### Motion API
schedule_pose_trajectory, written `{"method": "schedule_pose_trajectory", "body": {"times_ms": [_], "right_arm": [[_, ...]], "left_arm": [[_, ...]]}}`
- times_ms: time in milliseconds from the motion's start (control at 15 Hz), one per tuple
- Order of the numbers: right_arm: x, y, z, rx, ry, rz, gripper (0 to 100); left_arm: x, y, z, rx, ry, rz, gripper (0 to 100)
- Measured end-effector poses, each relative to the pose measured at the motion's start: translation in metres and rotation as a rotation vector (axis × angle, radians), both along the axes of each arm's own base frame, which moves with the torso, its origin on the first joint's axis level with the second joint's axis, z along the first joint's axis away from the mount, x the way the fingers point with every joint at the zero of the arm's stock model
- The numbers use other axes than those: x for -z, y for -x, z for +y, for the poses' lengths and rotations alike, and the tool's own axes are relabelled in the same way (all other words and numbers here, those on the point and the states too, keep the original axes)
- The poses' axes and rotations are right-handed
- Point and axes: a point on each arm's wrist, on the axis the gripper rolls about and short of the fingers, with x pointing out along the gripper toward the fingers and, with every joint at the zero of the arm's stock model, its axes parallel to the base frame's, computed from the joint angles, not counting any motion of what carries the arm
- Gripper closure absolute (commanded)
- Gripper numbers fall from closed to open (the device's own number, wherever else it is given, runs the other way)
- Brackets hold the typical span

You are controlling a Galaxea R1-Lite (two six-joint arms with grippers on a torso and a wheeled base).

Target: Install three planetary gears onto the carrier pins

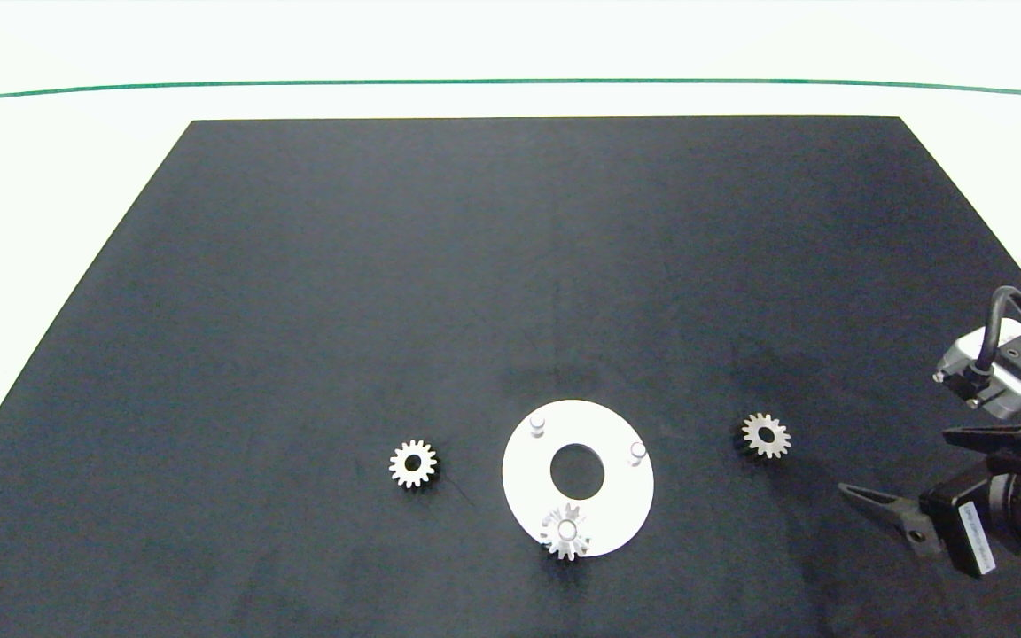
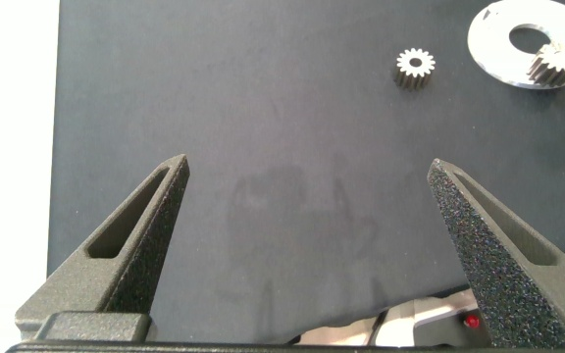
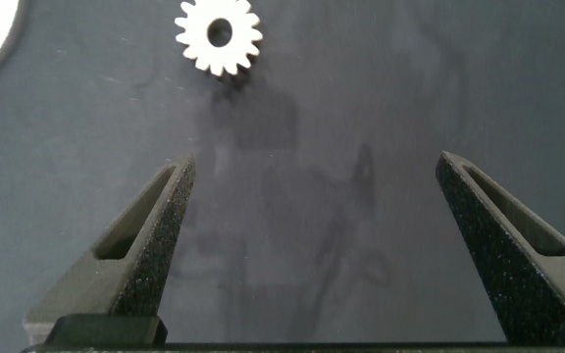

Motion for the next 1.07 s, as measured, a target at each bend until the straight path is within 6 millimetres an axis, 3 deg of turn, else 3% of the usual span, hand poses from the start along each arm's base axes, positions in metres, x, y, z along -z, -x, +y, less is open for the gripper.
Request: {"method": "schedule_pose_trajectory", "body": {"times_ms": [467, 1067], "right_arm": [[0.004, -0.028, 0.019, -0.078, -0.044, 0.02, 0], [0.024, -0.054, 0.037, -0.094, -0.028, 0.053, 0]], "left_arm": [[0.0, 0.001, -0.001, 0.028, 0.002, -0.003, 0], [0.0, 0.001, -0.001, 0.027, 0.002, -0.003, 0]]}}
